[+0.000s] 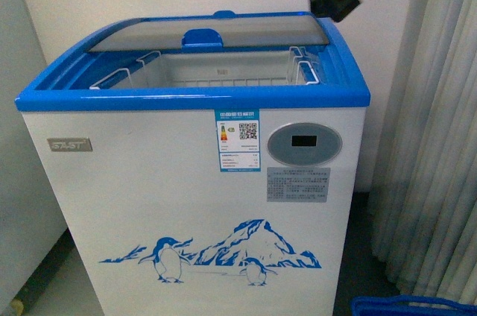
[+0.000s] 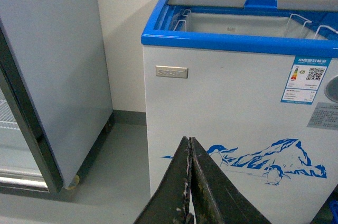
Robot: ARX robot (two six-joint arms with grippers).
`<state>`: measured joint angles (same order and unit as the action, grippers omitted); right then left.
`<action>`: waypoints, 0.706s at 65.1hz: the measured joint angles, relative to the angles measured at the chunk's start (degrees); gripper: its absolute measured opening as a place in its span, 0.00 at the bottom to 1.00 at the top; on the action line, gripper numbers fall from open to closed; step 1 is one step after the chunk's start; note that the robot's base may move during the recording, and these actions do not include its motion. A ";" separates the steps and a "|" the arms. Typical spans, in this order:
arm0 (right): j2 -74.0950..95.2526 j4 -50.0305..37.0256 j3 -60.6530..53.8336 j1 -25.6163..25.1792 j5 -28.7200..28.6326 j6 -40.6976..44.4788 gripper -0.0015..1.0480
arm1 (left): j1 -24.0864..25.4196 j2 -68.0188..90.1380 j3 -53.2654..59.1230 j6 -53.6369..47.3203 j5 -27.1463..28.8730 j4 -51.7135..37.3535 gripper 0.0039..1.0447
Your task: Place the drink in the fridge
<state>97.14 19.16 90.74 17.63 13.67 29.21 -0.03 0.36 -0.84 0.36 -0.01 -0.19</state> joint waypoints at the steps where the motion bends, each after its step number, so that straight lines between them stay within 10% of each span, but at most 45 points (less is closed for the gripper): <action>1: -2.78 0.79 -2.47 -0.33 -0.22 -2.69 0.93 | 0.00 0.00 0.00 0.00 0.00 0.00 0.02; 22: -55.98 29.64 -37.86 -11.54 -9.31 -37.77 0.92 | 0.00 0.00 0.00 0.00 0.00 0.02 0.02; 33: -78.05 -4.79 -57.40 -17.16 -13.62 -31.85 0.65 | 0.00 -0.04 0.00 -0.07 0.00 0.11 0.02; 46: -82.09 -12.61 -70.31 -17.44 -13.55 -30.08 0.34 | 0.00 -0.09 0.00 -0.07 0.02 0.11 0.02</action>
<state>15.05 6.55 20.43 0.19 0.12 -0.86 -0.03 0.27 -0.84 0.30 0.01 -0.08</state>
